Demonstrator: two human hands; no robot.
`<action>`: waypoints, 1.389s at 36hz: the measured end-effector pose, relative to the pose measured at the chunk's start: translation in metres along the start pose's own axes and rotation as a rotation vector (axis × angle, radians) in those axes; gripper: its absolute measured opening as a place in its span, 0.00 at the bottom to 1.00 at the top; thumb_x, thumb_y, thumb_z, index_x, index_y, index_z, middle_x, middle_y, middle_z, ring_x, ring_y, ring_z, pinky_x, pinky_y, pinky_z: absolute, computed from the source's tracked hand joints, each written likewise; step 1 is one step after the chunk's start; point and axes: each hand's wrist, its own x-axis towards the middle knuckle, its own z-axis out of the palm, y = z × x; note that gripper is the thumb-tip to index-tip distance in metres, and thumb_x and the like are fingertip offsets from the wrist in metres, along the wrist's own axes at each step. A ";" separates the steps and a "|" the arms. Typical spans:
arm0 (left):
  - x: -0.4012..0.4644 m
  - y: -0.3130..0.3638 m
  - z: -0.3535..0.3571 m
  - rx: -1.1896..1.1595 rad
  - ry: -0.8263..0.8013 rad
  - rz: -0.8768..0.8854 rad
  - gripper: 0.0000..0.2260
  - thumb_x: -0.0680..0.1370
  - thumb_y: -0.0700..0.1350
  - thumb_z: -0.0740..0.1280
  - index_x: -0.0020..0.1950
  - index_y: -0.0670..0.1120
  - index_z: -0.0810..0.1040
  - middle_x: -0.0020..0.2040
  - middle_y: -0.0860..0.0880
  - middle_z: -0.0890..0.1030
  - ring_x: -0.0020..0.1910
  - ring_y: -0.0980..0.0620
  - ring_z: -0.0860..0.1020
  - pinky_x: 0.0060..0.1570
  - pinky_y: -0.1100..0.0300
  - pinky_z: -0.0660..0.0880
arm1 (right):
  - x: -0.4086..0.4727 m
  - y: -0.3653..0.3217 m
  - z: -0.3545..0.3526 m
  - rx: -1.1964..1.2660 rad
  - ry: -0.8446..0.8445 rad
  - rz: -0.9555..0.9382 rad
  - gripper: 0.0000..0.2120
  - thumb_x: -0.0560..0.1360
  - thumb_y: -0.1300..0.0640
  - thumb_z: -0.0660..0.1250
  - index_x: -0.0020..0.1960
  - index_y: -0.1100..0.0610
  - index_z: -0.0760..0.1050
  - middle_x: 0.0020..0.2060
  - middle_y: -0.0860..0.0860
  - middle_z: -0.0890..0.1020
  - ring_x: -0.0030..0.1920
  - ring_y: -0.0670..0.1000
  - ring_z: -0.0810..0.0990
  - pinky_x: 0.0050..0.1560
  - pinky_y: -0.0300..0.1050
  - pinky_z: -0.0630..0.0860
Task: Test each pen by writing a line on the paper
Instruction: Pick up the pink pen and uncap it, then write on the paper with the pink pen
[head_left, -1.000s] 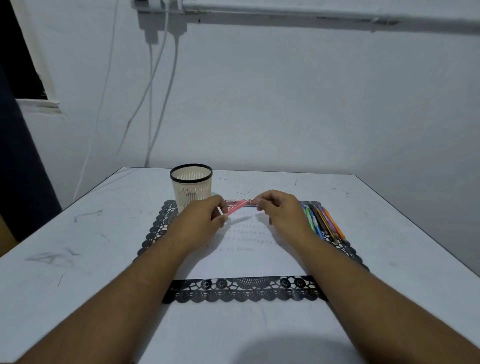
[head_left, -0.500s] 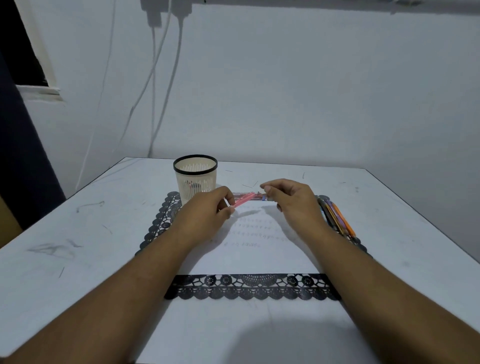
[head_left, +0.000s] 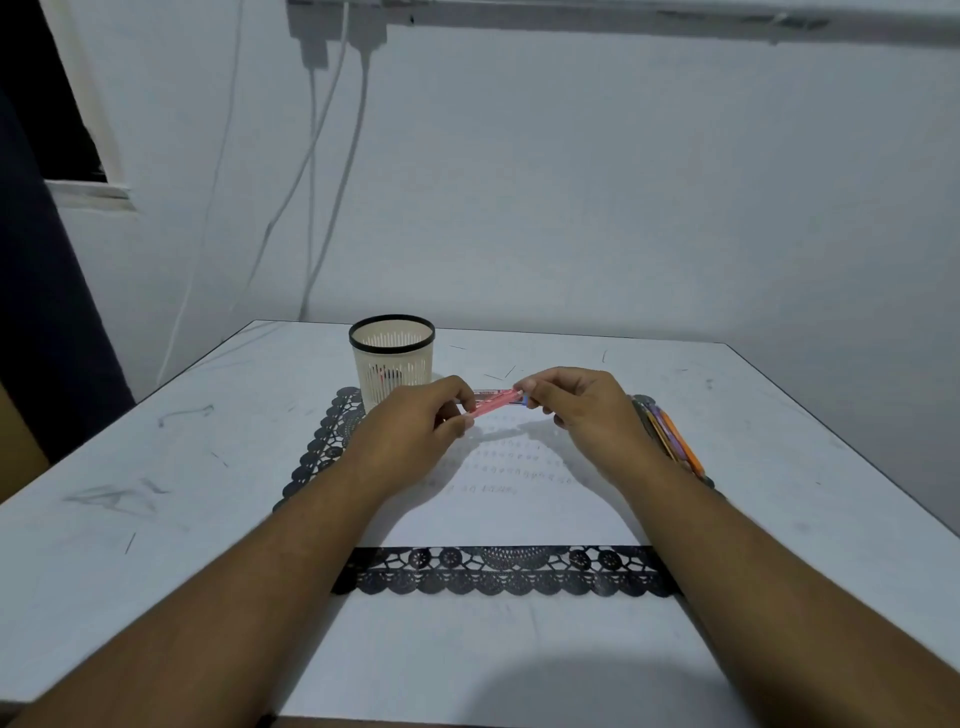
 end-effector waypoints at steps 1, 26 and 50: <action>0.000 0.001 0.000 0.004 -0.004 0.008 0.03 0.82 0.49 0.70 0.55 0.56 0.79 0.41 0.57 0.83 0.41 0.55 0.81 0.43 0.49 0.79 | 0.000 0.000 0.001 -0.021 -0.013 -0.005 0.07 0.79 0.53 0.73 0.47 0.53 0.88 0.37 0.47 0.85 0.37 0.40 0.77 0.45 0.42 0.70; -0.004 0.011 0.018 -0.428 -0.049 -0.073 0.06 0.79 0.46 0.74 0.42 0.49 0.85 0.38 0.50 0.85 0.38 0.47 0.82 0.39 0.50 0.76 | -0.013 -0.024 0.032 0.696 -0.058 0.046 0.12 0.88 0.56 0.55 0.51 0.58 0.74 0.37 0.54 0.78 0.41 0.54 0.79 0.49 0.49 0.81; -0.005 0.015 0.016 -0.409 -0.056 0.004 0.04 0.76 0.43 0.76 0.42 0.49 0.84 0.39 0.51 0.84 0.38 0.59 0.78 0.41 0.66 0.72 | -0.010 -0.024 0.023 1.064 -0.216 0.046 0.20 0.75 0.42 0.58 0.33 0.55 0.63 0.30 0.51 0.61 0.33 0.51 0.58 0.36 0.47 0.62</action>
